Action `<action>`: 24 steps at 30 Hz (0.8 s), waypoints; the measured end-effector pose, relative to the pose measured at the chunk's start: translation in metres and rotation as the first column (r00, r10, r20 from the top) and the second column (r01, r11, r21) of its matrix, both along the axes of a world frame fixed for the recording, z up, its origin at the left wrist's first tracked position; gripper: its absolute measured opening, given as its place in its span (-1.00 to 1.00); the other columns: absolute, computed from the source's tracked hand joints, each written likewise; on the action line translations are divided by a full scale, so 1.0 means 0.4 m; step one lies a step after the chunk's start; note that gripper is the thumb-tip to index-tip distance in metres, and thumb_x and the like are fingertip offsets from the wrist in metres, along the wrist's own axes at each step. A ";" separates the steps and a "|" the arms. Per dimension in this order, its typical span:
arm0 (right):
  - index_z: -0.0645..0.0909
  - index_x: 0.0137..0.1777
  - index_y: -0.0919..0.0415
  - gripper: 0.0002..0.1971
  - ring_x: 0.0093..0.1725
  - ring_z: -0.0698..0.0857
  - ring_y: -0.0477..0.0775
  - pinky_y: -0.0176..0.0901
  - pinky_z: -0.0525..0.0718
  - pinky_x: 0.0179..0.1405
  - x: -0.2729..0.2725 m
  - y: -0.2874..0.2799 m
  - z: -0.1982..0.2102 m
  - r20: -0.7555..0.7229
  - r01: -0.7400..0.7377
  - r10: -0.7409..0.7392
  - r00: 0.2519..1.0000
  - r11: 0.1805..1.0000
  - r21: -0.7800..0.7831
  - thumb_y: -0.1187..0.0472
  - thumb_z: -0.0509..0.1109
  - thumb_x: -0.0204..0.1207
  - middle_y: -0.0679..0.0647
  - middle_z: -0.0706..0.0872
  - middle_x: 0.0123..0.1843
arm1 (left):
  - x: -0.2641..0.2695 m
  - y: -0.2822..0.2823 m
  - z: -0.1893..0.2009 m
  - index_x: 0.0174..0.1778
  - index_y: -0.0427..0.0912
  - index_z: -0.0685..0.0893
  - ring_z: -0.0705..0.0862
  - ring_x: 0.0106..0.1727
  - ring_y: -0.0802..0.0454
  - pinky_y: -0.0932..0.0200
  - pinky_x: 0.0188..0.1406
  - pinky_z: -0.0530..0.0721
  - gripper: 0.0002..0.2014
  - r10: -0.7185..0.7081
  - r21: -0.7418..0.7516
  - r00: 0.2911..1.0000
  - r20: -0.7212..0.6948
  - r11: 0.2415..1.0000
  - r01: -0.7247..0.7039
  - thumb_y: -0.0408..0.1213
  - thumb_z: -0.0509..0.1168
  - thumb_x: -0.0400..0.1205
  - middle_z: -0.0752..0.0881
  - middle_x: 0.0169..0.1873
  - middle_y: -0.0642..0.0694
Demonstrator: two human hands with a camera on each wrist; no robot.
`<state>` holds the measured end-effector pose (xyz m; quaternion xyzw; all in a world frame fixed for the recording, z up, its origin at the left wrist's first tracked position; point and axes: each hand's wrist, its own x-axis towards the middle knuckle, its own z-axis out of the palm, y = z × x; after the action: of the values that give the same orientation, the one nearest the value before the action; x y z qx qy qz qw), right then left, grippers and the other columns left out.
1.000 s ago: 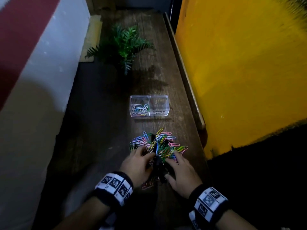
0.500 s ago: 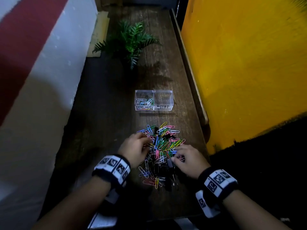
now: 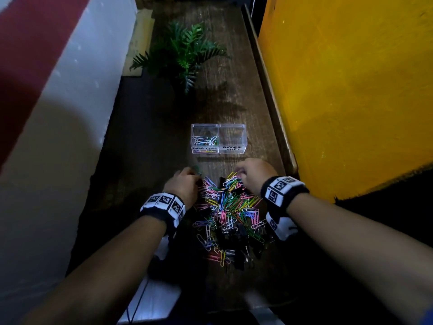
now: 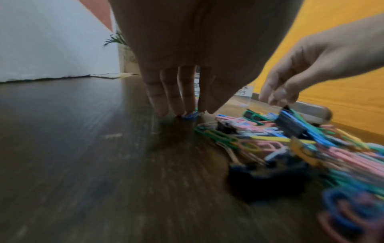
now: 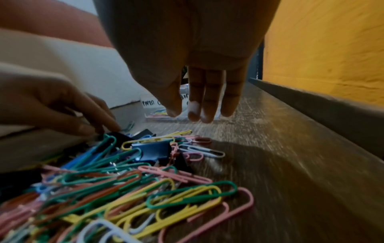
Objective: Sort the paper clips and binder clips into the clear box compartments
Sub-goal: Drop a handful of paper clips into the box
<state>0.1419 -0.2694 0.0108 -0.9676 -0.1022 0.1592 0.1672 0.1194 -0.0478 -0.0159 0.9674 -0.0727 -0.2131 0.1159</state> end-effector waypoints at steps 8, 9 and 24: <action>0.70 0.19 -0.03 -0.75 0.09 0.69 0.12 0.01 0.71 0.08 0.061 0.033 -0.028 -0.050 -0.190 0.183 0.982 0.957 -0.221 0.24 0.33 0.59 0.07 0.68 0.17 | 0.052 0.022 0.013 0.17 -0.05 0.66 0.63 0.14 -0.15 0.03 0.01 0.58 -0.78 0.156 -0.070 0.986 0.053 0.986 -0.152 -0.20 0.28 0.63 0.60 0.12 -0.08; 0.70 0.16 -0.02 -0.77 0.07 0.70 0.12 0.01 0.72 0.06 0.065 0.033 -0.030 -0.054 -0.194 0.186 0.981 0.954 -0.229 0.24 0.34 0.59 0.06 0.69 0.13 | 0.057 0.025 0.012 0.16 -0.06 0.66 0.63 0.13 -0.15 0.03 0.00 0.59 -0.78 0.165 -0.068 0.985 0.051 0.985 -0.161 -0.19 0.31 0.61 0.61 0.10 -0.09; 0.50 -0.19 0.01 -0.89 -0.16 0.66 0.08 0.02 0.71 -0.09 0.068 -0.020 -0.019 -0.080 -0.015 0.017 0.997 1.000 0.014 0.23 0.32 0.53 0.02 0.68 -0.15 | 0.126 0.018 0.042 0.40 0.16 0.53 0.65 0.19 -0.11 -0.01 0.14 0.67 -0.54 -0.074 0.041 0.993 -0.092 0.996 0.078 -0.36 0.26 0.62 0.65 0.26 -0.06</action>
<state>0.1692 -0.2774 0.0034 -0.9584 -0.1043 0.1986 0.1764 0.1699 -0.0405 0.0007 0.9557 -0.0993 -0.2624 0.0891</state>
